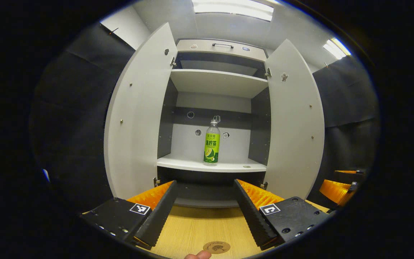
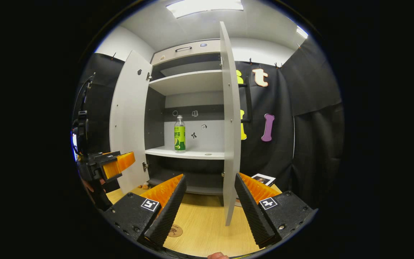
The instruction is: Grasp the bottle in the cabinet with the left hand and place it on the coaster, then close the right door with the right hand and the left door with the left hand.
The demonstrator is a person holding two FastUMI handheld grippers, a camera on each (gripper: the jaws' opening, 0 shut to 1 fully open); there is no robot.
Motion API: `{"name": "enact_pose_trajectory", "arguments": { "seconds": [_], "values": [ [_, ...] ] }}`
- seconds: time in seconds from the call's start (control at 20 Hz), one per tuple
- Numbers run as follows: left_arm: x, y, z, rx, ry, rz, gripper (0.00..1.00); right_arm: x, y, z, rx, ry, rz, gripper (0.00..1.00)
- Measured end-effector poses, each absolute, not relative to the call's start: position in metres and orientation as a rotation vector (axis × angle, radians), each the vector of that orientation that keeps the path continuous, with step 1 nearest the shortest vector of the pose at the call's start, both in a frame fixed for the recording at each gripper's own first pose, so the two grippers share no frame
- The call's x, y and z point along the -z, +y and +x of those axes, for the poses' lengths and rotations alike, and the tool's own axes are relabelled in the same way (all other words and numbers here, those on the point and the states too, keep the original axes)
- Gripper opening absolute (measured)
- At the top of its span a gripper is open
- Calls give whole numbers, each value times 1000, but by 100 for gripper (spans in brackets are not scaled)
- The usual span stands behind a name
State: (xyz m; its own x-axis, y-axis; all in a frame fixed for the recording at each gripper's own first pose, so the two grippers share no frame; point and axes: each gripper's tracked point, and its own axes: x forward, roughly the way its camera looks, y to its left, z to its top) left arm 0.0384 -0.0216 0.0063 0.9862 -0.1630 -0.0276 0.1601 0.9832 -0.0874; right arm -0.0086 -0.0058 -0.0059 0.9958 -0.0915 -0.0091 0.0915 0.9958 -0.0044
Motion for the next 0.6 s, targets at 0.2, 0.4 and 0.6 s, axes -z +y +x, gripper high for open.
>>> {"name": "enact_pose_trajectory", "arguments": {
  "seconds": [0.2, 0.4, 0.6],
  "values": [
    [-21, -33, 69, 207, 13, -89, 95, 1, -11, -13, 111, -9, -12, 83],
    [-46, -48, 112, 267, -23, -72, 95, 0, -21, -17, 148, -12, -2, 83],
    [-58, -62, 162, 320, -9, -69, 95, -1, -30, -20, 181, -15, 4, 83]
  ]
}}
